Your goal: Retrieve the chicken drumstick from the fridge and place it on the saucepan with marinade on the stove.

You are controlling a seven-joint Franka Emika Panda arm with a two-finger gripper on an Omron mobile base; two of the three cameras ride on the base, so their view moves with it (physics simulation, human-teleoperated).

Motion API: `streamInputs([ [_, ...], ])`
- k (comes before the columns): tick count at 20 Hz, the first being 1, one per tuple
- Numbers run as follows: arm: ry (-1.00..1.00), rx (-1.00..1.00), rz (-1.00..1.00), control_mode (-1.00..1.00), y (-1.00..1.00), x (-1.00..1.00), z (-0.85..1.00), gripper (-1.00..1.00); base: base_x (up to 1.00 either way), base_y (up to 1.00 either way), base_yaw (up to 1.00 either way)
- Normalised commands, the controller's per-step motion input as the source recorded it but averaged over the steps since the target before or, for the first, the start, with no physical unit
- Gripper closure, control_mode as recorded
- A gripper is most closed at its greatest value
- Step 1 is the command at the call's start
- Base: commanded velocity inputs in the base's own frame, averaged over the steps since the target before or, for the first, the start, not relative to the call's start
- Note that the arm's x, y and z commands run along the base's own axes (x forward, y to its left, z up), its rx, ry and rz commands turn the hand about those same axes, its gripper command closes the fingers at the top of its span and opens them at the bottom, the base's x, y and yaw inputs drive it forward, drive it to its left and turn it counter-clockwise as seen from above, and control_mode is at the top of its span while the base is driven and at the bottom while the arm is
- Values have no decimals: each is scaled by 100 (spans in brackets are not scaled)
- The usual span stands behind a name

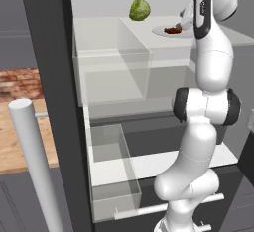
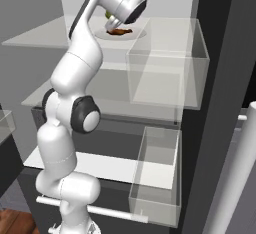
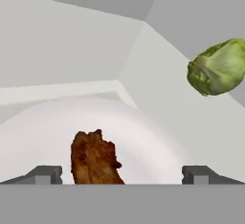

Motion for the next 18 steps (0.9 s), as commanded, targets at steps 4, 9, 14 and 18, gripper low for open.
streamInputs([
  [4, -25, 0, 2, -100, 0, 1, -31, -100, 0, 0, 0],
  [9, -25, -3, 3, -100, 5, 0, -22, -100, 0, 0, 0],
  [14, -23, -5, 0, -100, 23, 0, -7, -100, 0, 0, 0],
  [18, 0, -1, 0, -100, 5, 11, 16, -100, 0, 0, 0],
])
